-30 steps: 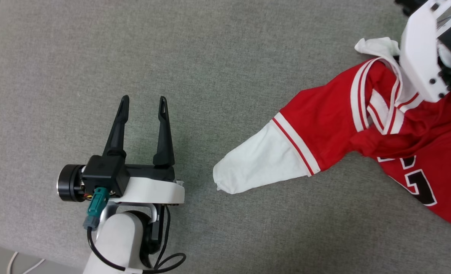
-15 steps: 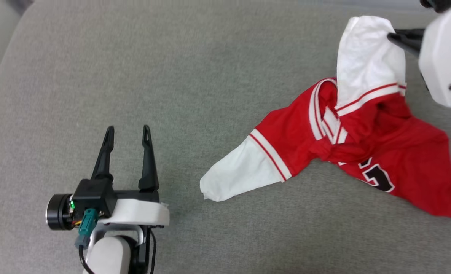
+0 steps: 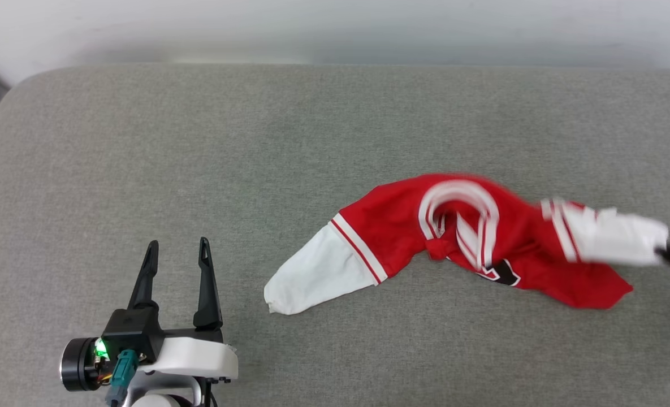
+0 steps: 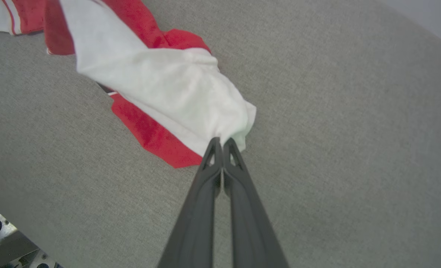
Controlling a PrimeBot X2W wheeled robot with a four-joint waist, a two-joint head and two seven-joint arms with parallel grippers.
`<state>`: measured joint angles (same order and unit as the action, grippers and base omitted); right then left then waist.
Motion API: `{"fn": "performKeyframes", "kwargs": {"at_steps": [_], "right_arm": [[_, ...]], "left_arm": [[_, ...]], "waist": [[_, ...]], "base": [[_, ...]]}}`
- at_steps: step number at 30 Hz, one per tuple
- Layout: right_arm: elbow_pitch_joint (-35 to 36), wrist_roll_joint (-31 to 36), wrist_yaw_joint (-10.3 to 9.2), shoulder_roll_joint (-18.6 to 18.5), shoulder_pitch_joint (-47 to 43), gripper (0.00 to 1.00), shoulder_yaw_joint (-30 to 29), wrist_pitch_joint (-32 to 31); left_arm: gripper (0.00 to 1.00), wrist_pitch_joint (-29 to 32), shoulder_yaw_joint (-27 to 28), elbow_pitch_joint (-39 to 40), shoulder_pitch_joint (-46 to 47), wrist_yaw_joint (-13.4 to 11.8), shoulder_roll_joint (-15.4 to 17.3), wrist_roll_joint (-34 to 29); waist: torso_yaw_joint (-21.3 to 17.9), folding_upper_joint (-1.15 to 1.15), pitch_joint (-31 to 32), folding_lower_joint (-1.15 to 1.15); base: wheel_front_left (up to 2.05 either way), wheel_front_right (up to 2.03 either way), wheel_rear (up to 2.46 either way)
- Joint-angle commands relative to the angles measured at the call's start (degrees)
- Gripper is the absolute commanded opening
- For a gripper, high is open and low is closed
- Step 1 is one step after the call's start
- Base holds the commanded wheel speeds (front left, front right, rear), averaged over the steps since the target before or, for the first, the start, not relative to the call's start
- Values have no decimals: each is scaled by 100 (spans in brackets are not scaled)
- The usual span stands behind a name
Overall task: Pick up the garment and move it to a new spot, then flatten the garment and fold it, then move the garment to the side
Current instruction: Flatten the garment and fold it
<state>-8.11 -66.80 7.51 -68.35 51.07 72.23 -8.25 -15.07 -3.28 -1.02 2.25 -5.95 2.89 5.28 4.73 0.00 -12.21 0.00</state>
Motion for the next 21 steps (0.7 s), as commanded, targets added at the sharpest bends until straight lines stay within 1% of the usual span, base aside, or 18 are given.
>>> {"fn": "performKeyframes", "kwargs": {"at_steps": [1,4,9,12,13,14,15,16,18,21], "right_arm": [[-162,-66,-4,-3,-488,0,6,218],[-551,-128,-4,222,-1237,0,22,537],[-1349,-356,-4,813,-2247,0,-5,872],[-1831,-281,-8,1163,-2525,0,-120,1202],[-1831,-281,-8,1163,-2525,0,-120,1202],[-1925,-309,-8,1265,-2540,0,-234,1388],[-1995,-278,-8,1326,-2528,24,-351,1554],[-2039,-167,-8,1335,-2501,100,-445,1714],[-2059,-33,-7,1303,-2464,100,-670,1990],[-1810,220,-4,1155,-2453,100,-995,2169]], "left_arm": [[100,-14,19,-5,-87,29,-2,-29],[100,-14,10,-27,-81,44,-2,-52],[100,-14,-1,-84,-82,69,-3,-68],[100,-14,12,-132,-98,86,1,-107],[100,-14,12,-132,-98,86,1,-107],[100,-14,35,-144,-118,88,13,-110],[100,-14,55,-155,-132,93,23,-111],[100,-14,79,-166,-155,98,33,-109],[100,-14,94,-191,-197,111,43,-115],[100,-14,110,-195,-235,100,39,-127]], "waist": [[-78,0,58,0],[-116,0,67,0],[-159,0,72,0],[-190,0,106,0],[-190,0,106,0],[-215,0,132,0],[-237,0,161,0],[-258,0,200,0],[-285,0,279,0],[-338,0,394,0]], "base": [[0,0,0],[0,0,0],[0,0,0],[0,0,0],[0,0,0],[0,0,0],[0,0,0],[0,0,0],[0,0,0],[0,0,0]]}}
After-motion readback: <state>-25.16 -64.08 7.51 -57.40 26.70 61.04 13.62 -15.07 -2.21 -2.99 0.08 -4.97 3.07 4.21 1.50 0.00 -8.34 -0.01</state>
